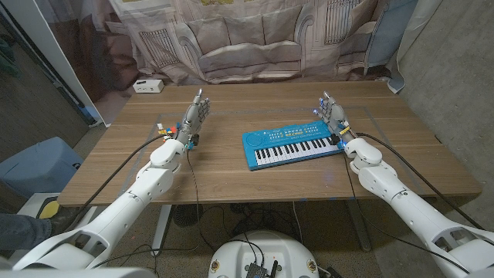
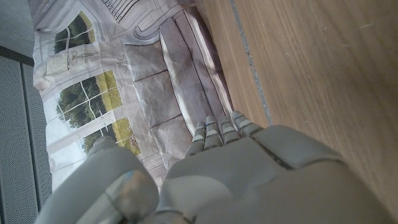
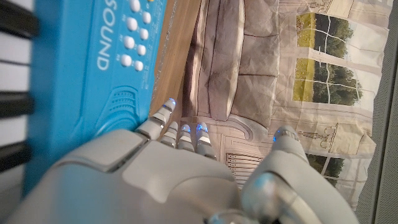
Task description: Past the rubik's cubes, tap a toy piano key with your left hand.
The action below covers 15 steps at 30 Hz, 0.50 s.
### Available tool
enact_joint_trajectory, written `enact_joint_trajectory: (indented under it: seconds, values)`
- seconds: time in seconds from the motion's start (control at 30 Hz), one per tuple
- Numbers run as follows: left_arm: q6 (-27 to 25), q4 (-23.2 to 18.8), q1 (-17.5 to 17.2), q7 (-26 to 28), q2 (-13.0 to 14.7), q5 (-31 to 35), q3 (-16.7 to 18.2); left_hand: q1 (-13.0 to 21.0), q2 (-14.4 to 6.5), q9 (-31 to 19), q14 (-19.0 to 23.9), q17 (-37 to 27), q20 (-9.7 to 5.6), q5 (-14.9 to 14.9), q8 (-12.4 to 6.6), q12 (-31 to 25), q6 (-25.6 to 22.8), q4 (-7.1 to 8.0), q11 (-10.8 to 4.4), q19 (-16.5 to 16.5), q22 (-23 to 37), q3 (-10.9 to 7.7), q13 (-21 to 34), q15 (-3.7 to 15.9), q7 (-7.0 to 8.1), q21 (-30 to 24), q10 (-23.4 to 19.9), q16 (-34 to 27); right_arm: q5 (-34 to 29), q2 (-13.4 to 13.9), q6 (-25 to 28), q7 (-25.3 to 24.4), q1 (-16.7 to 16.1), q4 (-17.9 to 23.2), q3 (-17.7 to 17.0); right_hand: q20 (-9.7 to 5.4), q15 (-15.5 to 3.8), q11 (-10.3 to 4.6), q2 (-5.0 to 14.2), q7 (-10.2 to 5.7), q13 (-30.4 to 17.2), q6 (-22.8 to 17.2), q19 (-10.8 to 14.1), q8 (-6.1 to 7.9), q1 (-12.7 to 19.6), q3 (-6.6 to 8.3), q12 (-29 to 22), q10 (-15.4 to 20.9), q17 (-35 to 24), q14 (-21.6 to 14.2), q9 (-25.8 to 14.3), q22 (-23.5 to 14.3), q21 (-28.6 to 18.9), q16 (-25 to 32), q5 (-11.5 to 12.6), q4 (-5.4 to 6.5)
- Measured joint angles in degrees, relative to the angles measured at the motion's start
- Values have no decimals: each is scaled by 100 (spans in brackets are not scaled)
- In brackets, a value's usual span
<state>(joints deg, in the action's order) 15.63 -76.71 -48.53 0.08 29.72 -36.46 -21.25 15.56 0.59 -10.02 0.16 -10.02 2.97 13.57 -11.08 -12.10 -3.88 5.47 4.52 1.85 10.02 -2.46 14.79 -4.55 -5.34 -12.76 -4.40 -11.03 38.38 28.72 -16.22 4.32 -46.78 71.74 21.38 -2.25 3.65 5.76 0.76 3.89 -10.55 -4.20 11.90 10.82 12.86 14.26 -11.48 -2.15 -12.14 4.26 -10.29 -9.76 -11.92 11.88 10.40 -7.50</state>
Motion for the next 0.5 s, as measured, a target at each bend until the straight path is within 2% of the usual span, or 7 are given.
enact_joint_trajectory:
  seconds: [0.13, 0.3, 0.5]
  values:
    - [-18, -97, -30, 66, 23, 37, 0, 0, 0, 0, 12, 0, -32, 0, 0, -11, -18, 0, 0, -32, 0, 0, -14, -12, -17, 0, 0, 0, 23, -30, -21, 99, 47, -99, 10, 0, -18, 0, 3, 4, 0, -4, 0, 0, 17, 0, 0, 0, 0, 18, -23, 0, 0, 0, 0, 0]
    - [22, -173, -70, 127, 38, 88, 10, 30, -30, 0, 105, 0, -66, 0, 0, -23, -85, 0, -10, -101, 0, 0, -65, -14, -38, 0, -95, -22, 20, -60, -102, 132, 57, -167, 25, 3, 7, 50, 15, 123, 0, -124, 65, 22, 29, 0, 0, 51, 17, -7, -26, 0, 0, 20, 0, 0]
    - [87, -276, -116, 141, 95, 133, 29, 60, -60, 1, 242, 0, -48, -1, 0, -66, -176, 0, 3, -234, -1, 0, -117, -4, -48, 0, -223, -44, -65, -76, -287, 180, 56, -227, 40, 51, -24, 70, -15, 122, 1, -164, 194, 44, 59, 0, -86, 304, 17, -186, -26, 1, 0, 63, 0, 0]
